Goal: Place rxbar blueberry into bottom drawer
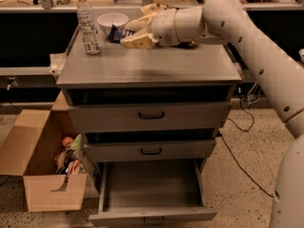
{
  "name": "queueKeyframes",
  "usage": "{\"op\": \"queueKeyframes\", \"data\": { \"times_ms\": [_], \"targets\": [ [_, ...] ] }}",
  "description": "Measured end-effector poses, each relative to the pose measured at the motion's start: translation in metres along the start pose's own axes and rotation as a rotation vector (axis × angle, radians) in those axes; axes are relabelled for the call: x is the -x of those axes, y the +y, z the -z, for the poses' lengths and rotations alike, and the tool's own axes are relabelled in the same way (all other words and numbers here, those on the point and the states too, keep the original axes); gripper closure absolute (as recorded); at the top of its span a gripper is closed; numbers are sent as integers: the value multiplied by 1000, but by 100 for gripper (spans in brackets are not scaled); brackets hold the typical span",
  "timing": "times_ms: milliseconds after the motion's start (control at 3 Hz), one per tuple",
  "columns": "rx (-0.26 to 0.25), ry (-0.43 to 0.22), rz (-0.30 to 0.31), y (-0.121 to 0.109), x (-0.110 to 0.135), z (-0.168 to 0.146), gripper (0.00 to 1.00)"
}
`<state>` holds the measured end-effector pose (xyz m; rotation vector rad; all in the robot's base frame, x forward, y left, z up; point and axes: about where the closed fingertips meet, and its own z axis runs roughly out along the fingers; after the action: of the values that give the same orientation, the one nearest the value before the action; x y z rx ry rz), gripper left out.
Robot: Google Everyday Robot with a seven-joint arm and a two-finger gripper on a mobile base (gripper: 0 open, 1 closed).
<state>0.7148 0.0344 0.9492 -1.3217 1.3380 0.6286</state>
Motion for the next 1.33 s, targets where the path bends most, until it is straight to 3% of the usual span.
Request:
{"op": "queueKeyframes", "data": {
  "times_ms": [333, 667, 1000, 1333],
  "targets": [
    [91, -4, 59, 31, -3, 0, 100],
    [211, 28, 147, 87, -16, 20, 100],
    [300, 113, 216, 152, -64, 50, 100],
    [318, 169, 177, 177, -108, 72, 100]
  ]
}}
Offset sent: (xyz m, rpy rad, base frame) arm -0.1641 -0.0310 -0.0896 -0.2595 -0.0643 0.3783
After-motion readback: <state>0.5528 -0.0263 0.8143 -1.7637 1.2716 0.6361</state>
